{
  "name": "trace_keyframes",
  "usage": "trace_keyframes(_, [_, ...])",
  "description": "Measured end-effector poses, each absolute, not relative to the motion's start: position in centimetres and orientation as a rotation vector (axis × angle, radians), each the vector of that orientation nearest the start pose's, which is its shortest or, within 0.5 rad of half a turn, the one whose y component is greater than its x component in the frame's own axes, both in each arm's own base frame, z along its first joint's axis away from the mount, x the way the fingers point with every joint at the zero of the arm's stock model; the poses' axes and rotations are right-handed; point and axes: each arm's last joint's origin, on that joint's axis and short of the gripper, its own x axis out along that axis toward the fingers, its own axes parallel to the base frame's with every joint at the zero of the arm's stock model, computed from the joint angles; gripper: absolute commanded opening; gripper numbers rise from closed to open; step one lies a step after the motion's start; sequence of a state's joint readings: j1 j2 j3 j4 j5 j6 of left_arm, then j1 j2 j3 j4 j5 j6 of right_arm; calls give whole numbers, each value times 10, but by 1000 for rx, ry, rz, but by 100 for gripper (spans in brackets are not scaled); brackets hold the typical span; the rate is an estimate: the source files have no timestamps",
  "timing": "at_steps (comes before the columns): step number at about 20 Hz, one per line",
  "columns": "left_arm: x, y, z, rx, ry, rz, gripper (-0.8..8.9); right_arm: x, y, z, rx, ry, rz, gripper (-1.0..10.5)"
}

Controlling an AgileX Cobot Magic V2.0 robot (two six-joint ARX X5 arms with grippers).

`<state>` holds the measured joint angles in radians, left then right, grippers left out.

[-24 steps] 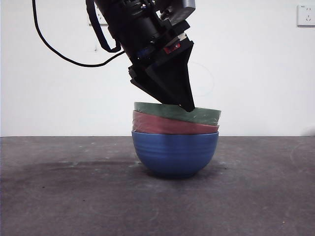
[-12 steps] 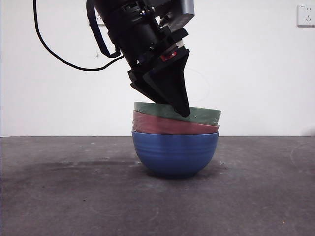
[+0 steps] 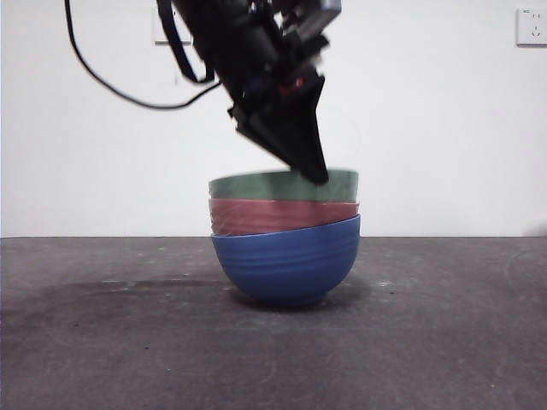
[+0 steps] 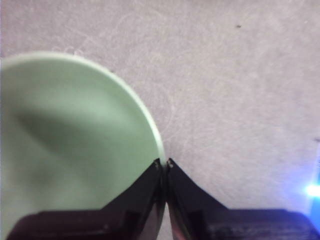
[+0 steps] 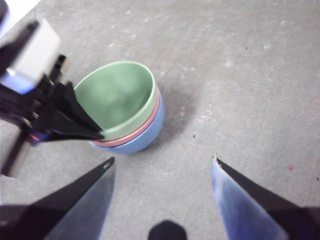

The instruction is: Pick up the green bowl on the top,put the green bowl on the left,pick up the red bowl in the middle,put the red bowl on the right

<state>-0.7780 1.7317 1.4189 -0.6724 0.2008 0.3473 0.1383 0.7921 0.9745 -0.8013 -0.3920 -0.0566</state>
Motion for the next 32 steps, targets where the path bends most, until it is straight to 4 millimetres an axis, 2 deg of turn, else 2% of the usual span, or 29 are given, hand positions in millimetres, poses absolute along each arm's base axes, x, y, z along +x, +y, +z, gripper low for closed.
trace_keyframes(4, [253,-258,316,588,875,-1066,-8,139,30,340,25,606,529,314])
trace_keyframes(7, [240,-245,355,573,888,-1056,-9,139,30,340,25,606,529,314])
trace_keyframes(11, [202,-201,403,558,814,-959,-9,139,30,340,26,610,529,313])
trace_keyframes(13, [186,-177,411,542,759,-845,-9,139,30,340,26,612,528,312])
trace_keyframes(15, [175,-160,394,490,752,-788,-9,139,30,340,26,612,528,312])
trace_keyframes(18, [166,-149,346,469,793,-683,-9,139,30,340,26,612,528,312])
trace_keyframes(22, [178,-159,284,474,853,-659,-9,139,31,339,26,615,529,312])
trace_keyframes(24, [185,-165,263,476,859,-659,-9,140,31,339,27,616,529,312])
trace_keyframes(31, [205,-183,218,519,954,-655,1,140,31,339,34,620,526,312])
trace_keyframes(32, [206,-184,213,530,976,-658,29,140,31,339,35,620,526,312])
